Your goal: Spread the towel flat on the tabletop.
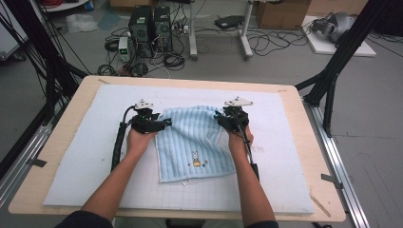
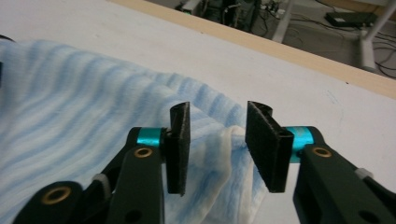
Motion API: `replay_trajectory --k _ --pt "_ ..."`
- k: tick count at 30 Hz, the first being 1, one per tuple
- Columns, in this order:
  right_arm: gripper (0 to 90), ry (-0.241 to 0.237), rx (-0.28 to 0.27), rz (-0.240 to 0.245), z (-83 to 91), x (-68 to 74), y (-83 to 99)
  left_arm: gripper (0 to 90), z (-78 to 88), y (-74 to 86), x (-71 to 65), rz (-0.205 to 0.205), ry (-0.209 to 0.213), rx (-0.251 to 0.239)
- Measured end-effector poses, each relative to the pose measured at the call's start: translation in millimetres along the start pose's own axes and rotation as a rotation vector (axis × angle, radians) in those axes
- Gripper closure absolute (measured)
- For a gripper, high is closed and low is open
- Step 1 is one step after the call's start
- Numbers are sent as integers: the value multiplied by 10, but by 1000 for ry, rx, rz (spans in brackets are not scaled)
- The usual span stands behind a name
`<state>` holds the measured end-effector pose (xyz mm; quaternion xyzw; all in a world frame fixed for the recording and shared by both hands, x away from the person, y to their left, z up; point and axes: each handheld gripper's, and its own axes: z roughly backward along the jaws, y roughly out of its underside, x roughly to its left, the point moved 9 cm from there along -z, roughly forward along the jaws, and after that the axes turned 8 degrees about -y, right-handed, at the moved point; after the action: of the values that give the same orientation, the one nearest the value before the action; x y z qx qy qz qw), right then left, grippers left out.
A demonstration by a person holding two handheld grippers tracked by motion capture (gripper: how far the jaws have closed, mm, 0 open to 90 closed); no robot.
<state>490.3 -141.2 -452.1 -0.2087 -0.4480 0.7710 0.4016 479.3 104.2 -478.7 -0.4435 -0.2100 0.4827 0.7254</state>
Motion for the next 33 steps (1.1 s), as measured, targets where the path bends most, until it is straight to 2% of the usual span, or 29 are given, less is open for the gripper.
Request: replay_trajectory --k 3,5,6,9,10,12,14,18,19,21,22,23,24,25,26,27,28,29,30,32,33 --pt "540 -58 -9 -17 112 50 39 391 110 48 -14 6 19 -20" --pt "542 -79 -4 -3 182 74 100 392 199 95 -21 -2 28 -24" --pt "544 -89 7 -5 211 87 148 390 234 118 -24 -11 32 -15" --pt "555 -114 49 -17 240 110 301 394 337 158 -13 -7 35 -43" --pt "557 -130 63 -28 227 127 357 394 361 177 -6 -2 37 -42" --pt "559 -183 133 -60 158 199 481 392 388 210 -8 2 44 -34" --pt "587 -220 154 -77 98 276 518 391 403 228 -18 -1 57 -28" --pt "725 -175 244 15 -41 340 617 392 422 223 -54 -9 65 -28" --pt "810 -162 239 14 -47 333 601 392 428 227 -57 -13 66 -25" --pt "885 -90 251 60 -44 264 585 392 433 239 -68 -13 68 -20" --pt "893 -49 251 72 -37 205 581 392 438 252 -79 -16 74 -16" --pt "893 10 247 73 -22 101 579 393 437 258 -84 -16 74 -18" --pt "893 44 244 68 -8 26 583 393 438 279 -95 -17 76 -14" --pt "893 91 237 43 17 -101 597 394 436 295 -102 -20 78 -9" --pt "893 97 230 15 31 -160 610 394 432 323 -117 -20 82 1" --pt "890 61 203 -56 44 -208 621 395 429 339 -121 -26 83 7" --pt "854 43 187 -80 55 -219 619 396 424 355 -129 -25 82 8" --pt "818 15 164 -92 63 -206 600 396 422 369 -135 -24 87 11" --pt "765 -36 148 -100 61 -154 580 396 418 379 -138 -26 87 14" --pt "677 -84 143 -75 49 -33 546 396 412 390 -148 -24 89 16" --pt "638 -132 133 -75 28 45 527 396 414 391 -150 -26 89 18"
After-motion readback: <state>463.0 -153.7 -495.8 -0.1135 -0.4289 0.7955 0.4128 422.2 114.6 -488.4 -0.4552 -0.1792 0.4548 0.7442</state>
